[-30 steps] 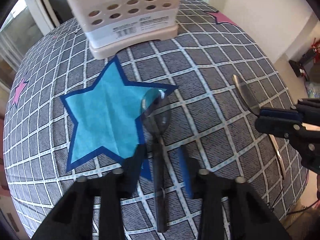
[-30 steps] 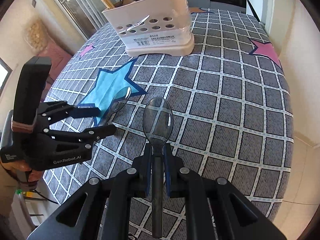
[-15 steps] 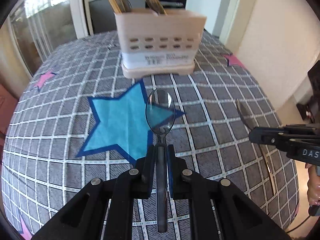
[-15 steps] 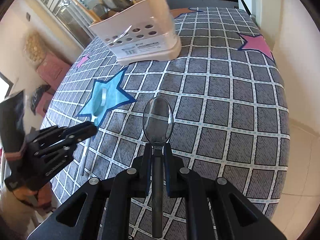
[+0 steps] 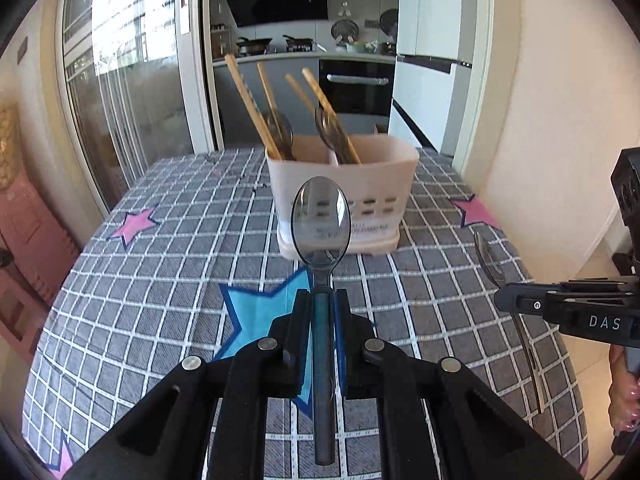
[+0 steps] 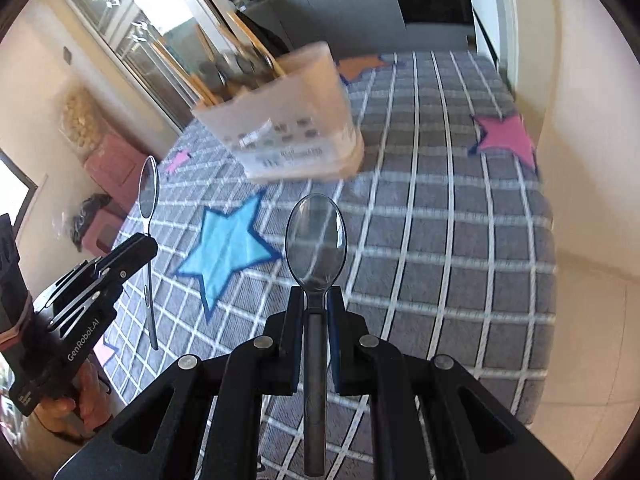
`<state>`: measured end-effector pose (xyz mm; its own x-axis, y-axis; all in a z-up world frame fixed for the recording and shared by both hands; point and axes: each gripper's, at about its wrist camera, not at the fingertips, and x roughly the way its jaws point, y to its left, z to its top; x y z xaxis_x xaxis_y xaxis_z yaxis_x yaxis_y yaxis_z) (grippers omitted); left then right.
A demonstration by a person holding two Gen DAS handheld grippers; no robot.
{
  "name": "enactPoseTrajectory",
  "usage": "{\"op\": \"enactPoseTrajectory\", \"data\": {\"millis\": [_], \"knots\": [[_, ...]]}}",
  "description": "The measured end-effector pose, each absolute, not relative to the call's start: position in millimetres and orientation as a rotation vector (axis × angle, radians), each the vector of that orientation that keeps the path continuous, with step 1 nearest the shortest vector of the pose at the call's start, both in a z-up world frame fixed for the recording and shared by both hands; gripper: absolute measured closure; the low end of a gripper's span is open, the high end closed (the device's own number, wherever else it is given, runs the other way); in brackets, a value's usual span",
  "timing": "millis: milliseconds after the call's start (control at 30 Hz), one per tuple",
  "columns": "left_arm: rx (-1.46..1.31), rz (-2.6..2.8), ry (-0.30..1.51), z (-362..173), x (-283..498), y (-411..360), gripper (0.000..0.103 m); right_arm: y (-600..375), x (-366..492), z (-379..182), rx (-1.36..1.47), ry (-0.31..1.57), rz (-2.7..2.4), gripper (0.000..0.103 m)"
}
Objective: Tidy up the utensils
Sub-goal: 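Carry both spoons upright over the holder with both tools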
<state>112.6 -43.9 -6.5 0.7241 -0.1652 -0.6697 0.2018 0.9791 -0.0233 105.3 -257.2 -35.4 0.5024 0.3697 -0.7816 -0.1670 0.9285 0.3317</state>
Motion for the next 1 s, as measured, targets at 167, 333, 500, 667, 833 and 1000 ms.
{"op": "enactPoseTrajectory", "data": {"millis": [167, 333, 500, 667, 833, 1000], "knots": [[0.049, -0.200, 0.698, 5, 121, -46, 0.062, -253, 112, -10, 0.189, 0.909, 0.336, 0.091], [0.035, -0.200, 0.673, 16, 134, -47, 0.062, -249, 123, 7, 0.178, 0.858, 0.350, 0.091], [0.020, -0.188, 0.649, 24, 150, -45, 0.062, -247, 141, 15, 0.185, 0.843, 0.362, 0.091], [-0.010, -0.171, 0.622, 37, 176, -36, 0.062, -248, 160, 22, 0.209, 0.827, 0.373, 0.091], [-0.006, -0.146, 0.600, 44, 201, -34, 0.062, -244, 179, 32, 0.211, 0.783, 0.387, 0.091], [-0.011, -0.130, 0.559, 53, 223, -36, 0.062, -244, 196, 48, 0.199, 0.687, 0.381, 0.091]]}}
